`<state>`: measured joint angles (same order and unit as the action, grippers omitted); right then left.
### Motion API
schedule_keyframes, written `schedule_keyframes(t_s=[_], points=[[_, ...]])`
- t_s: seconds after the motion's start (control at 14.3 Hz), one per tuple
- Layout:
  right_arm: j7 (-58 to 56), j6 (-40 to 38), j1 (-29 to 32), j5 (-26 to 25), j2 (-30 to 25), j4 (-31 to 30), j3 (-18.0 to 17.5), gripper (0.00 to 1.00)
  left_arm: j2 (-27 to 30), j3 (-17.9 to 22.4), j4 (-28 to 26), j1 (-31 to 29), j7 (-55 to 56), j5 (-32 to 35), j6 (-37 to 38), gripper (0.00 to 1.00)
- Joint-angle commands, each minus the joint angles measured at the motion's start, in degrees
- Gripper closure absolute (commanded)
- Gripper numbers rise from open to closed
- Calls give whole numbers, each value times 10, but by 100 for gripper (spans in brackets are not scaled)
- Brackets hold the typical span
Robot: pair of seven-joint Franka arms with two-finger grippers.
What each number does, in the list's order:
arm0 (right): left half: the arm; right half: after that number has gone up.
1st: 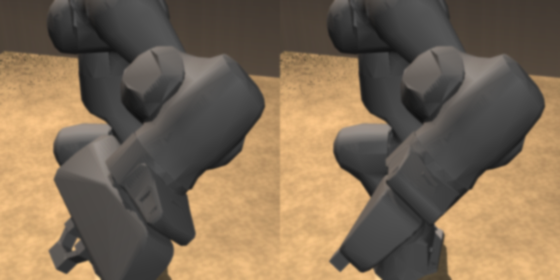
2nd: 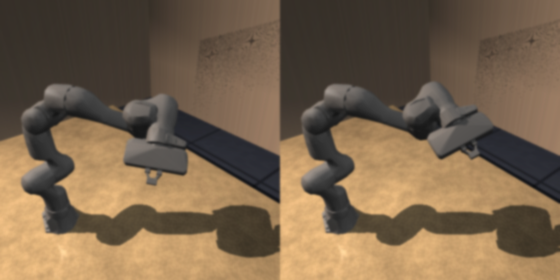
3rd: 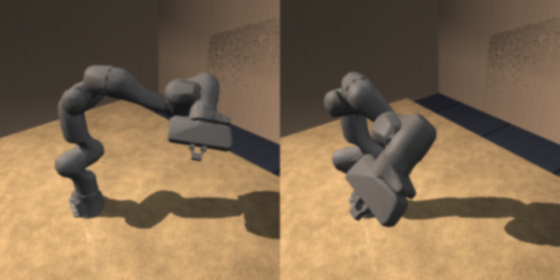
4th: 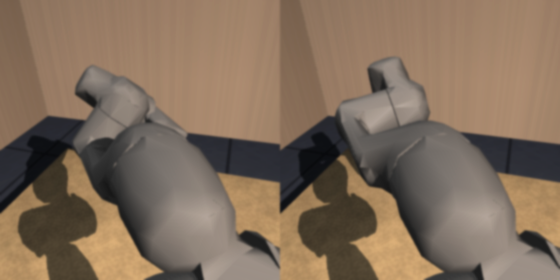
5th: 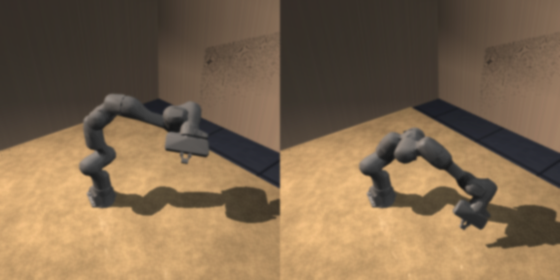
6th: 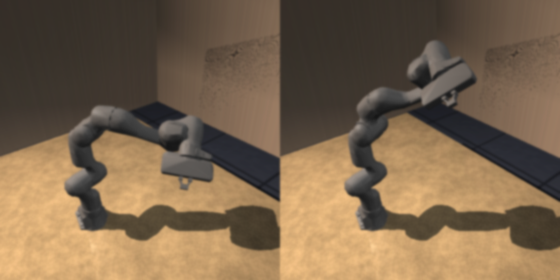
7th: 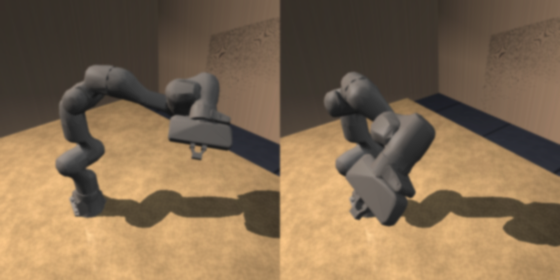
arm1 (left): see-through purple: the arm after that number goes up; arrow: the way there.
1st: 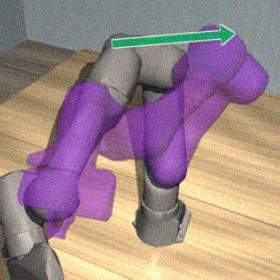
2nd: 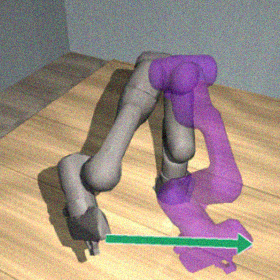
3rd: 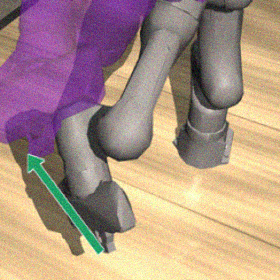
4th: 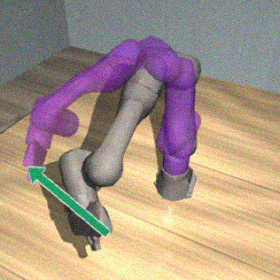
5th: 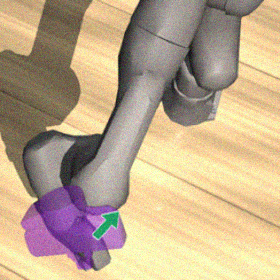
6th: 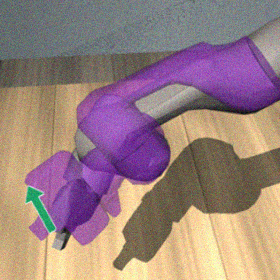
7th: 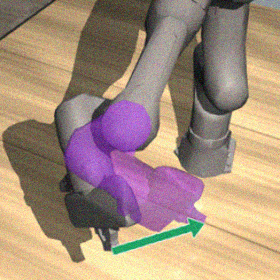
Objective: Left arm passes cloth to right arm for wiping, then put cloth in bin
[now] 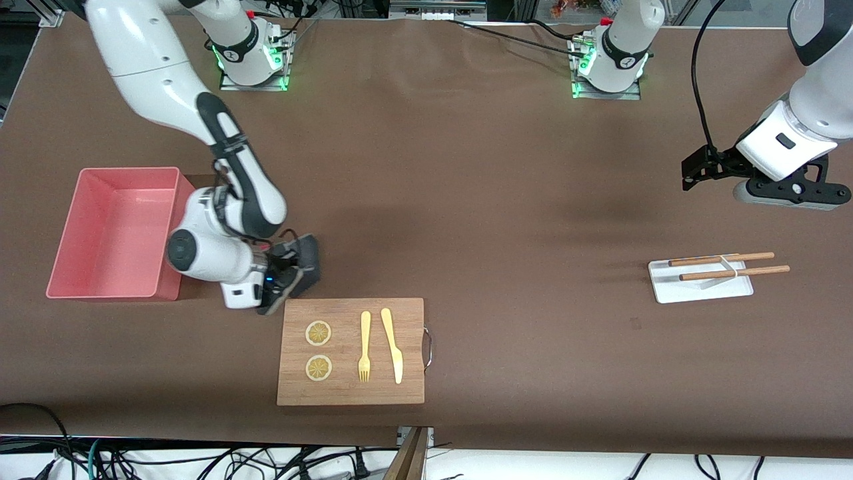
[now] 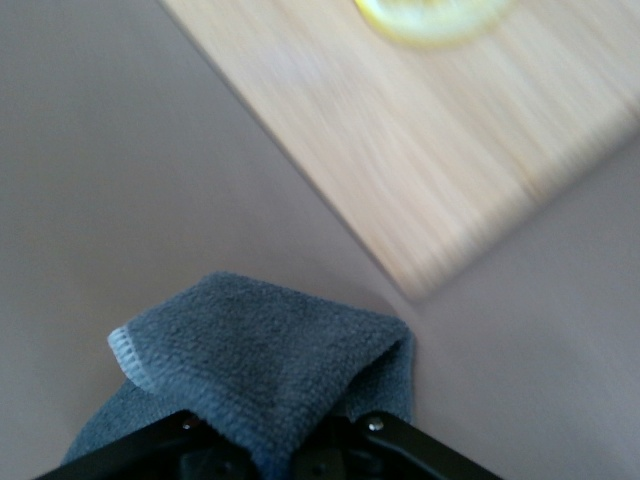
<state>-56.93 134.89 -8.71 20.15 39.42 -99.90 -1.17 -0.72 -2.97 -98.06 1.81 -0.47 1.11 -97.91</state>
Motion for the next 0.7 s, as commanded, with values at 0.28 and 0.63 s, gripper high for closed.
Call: schedule_keyframes(t_s=[0.28, 0.63], points=[[-90, -30, 71, -34, -50, -83, -5, 100, 4, 3, -3, 2, -3, -10, 4, 0], [71, -12, -42, -25, -31, -49, -2, 100, 4, 4, -4, 2, -4, -10, 5, 0]])
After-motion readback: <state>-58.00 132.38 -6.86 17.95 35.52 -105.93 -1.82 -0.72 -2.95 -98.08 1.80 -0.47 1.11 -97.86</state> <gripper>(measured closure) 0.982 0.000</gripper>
